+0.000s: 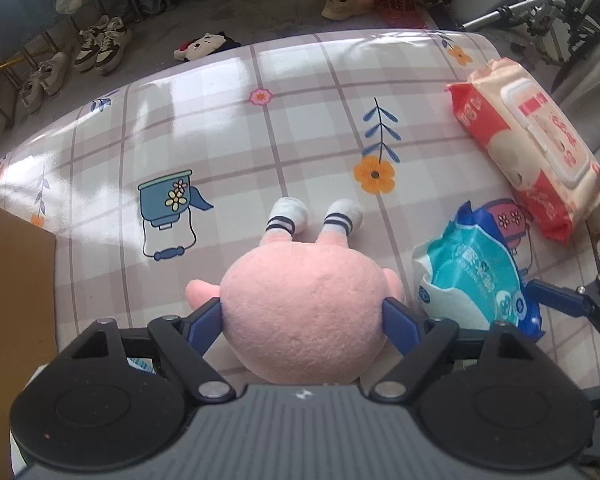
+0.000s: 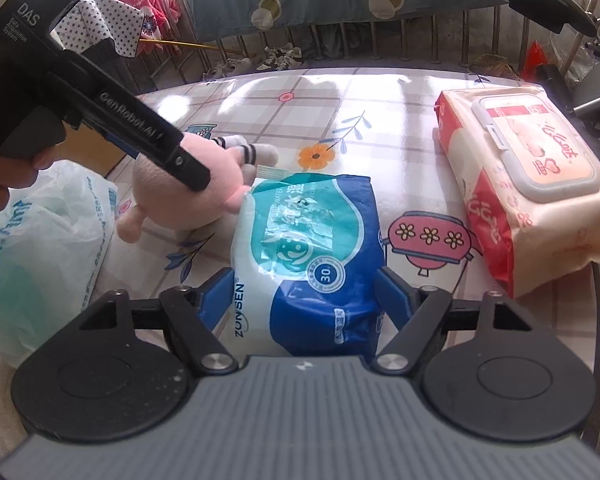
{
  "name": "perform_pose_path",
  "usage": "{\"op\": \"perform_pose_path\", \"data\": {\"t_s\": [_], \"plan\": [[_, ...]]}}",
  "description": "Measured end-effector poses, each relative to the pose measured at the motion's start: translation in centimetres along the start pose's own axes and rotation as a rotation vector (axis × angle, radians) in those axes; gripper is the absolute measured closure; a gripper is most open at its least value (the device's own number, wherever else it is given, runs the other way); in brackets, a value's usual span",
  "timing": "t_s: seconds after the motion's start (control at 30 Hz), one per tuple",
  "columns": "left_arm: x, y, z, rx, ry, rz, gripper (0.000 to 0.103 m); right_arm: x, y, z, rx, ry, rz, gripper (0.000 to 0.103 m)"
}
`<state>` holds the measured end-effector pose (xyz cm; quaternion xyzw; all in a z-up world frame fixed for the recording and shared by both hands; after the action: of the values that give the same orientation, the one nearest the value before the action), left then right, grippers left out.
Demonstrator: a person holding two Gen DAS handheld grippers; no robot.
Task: Organize soft objects
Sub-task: 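Grasp the pink plush toy with the left gripper while the right holds the diaper pack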
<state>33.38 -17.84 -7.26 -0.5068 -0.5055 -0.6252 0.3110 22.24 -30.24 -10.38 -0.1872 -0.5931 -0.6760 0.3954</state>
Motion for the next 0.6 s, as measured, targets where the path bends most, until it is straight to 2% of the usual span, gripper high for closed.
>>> {"op": "perform_pose_path", "data": {"t_s": [0.1, 0.27, 0.43, 0.6], "plan": [[0.7, -1.3, -0.4, -0.027, -0.019, 0.015, 0.017, 1.2, -0.8, 0.2, 0.013, -0.007, 0.010, 0.034], [1.1, -2.1, -1.0, -0.059, -0.016, 0.018, 0.014, 2.7, -1.9, 0.3, 0.016, -0.014, 0.032, 0.034], [0.9, -1.5, -1.1, -0.036, -0.038, 0.016, 0.009, 2.8, -1.4, 0.6, 0.026, -0.011, 0.033, 0.022], [-0.2, -1.2, -1.3, -0.035, 0.002, 0.041, 0.008, 1.5, -0.3, 0.8, 0.053, -0.024, 0.043, 0.017]]}}
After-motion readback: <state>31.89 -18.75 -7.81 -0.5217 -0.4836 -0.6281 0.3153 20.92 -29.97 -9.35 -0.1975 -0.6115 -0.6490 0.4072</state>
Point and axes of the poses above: each gripper's, at about its wrist camera, not at the fingertips, and x roughly against the way its jaws point, z to its left, y to its top, the point moved 2 cm from there along -x, roughly the way its jaws point, and after that the axes turned 4 degrees about -z, right-handed, at the moved point
